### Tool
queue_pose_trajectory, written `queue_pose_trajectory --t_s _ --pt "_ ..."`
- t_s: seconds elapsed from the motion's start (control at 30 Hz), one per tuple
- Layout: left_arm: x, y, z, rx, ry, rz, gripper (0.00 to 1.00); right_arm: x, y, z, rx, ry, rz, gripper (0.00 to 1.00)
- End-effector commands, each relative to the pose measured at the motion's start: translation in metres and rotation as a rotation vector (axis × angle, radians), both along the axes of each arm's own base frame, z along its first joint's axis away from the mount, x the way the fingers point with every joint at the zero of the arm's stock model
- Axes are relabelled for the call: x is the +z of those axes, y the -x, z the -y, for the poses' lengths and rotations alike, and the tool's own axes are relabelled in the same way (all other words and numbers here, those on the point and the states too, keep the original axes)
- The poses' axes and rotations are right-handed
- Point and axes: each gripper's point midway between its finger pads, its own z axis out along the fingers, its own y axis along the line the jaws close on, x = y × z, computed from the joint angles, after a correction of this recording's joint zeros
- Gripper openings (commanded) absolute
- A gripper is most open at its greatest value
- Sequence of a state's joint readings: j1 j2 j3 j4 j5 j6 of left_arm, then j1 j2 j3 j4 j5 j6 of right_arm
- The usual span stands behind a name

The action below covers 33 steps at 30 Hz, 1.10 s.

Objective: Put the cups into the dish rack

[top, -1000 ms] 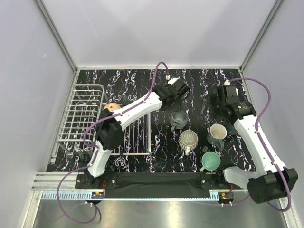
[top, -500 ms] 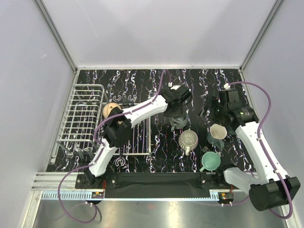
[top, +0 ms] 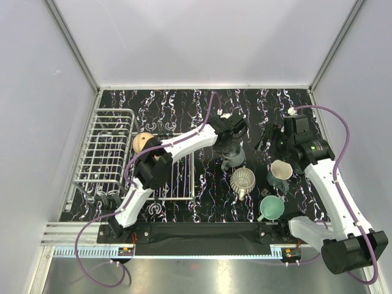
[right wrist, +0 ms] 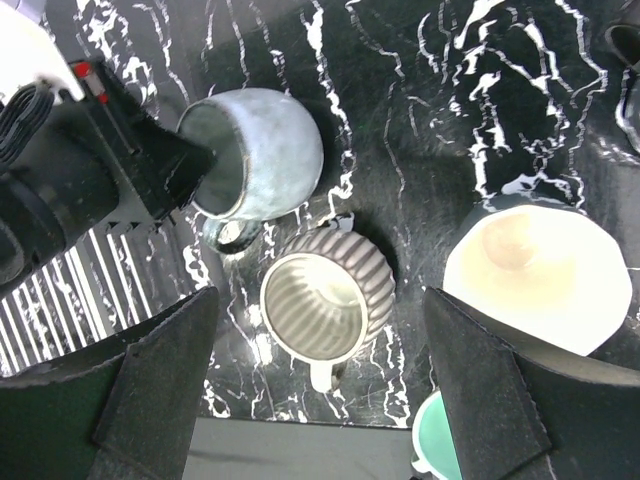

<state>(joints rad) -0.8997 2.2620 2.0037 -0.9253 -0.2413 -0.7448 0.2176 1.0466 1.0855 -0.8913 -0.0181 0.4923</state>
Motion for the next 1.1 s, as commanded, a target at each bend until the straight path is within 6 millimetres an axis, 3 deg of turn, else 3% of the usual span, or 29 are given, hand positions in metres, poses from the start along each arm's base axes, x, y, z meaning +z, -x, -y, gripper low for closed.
queue_pose_trajectory --t_s 0.0,0.13,0.23,0.3,0.33,0.4,0.43,0.47,0.5,0.53,0.57,0.6,0.63,0.67,0.73,0.83,0.97,1.07 --pt "0.030 -0.018 0.017 -0.006 0.103 0.065 0.00 0.020 0.000 -0.009 0.053 -0.035 0.045 0.90" --pt "0.062 -0.024 0.013 -0.002 0.154 0.106 0.00 0.030 0.005 -0.023 0.124 -0.098 0.062 0.89" --pt "0.123 -0.024 0.004 0.009 0.260 0.185 0.00 0.046 0.011 -0.038 0.206 -0.163 0.106 0.89" --pt "0.149 -0.021 -0.002 0.017 0.315 0.215 0.00 0.062 0.016 -0.051 0.280 -0.220 0.156 0.89" --pt "0.174 -0.019 -0.010 0.028 0.380 0.244 0.00 0.068 0.018 -0.055 0.306 -0.240 0.172 0.89" --pt "0.195 -0.013 -0.018 0.038 0.443 0.268 0.00 0.083 0.022 -0.070 0.390 -0.310 0.208 0.89" --pt "0.229 -0.008 -0.024 0.038 0.531 0.319 0.00 0.090 0.025 -0.076 0.429 -0.339 0.223 0.89" --pt "0.222 -0.002 -0.029 0.055 0.542 0.302 0.00 0.094 0.026 -0.083 0.465 -0.371 0.227 0.89" --pt "0.230 0.002 -0.033 0.065 0.573 0.314 0.00 0.107 0.032 -0.096 0.539 -0.446 0.250 0.89" --pt "0.262 0.009 -0.040 0.063 0.667 0.373 0.00 0.112 0.035 -0.102 0.575 -0.483 0.256 0.90" --pt "0.271 0.014 -0.044 0.084 0.714 0.384 0.00 0.114 0.036 -0.107 0.603 -0.519 0.256 0.89" --pt "0.258 0.019 -0.051 0.107 0.714 0.372 0.00 0.129 0.040 -0.116 0.659 -0.586 0.290 0.90" --pt "0.292 0.025 -0.062 0.115 0.815 0.444 0.00 0.134 0.042 -0.119 0.681 -0.617 0.304 0.90" --pt "0.301 0.030 -0.066 0.136 0.870 0.457 0.00 0.137 0.045 -0.122 0.699 -0.646 0.316 0.91" --pt "0.317 0.042 -0.080 0.154 0.972 0.513 0.00 0.160 0.049 -0.130 0.753 -0.730 0.382 0.92" --pt "0.327 0.054 -0.092 0.180 1.086 0.542 0.00 0.180 0.057 -0.146 0.816 -0.829 0.410 0.94" --pt "0.342 0.066 -0.102 0.207 1.210 0.556 0.00 0.188 0.070 -0.187 0.905 -0.857 0.388 0.94" --pt "0.349 0.074 -0.109 0.221 1.291 0.561 0.00 0.188 0.066 -0.198 0.892 -0.863 0.381 0.92"
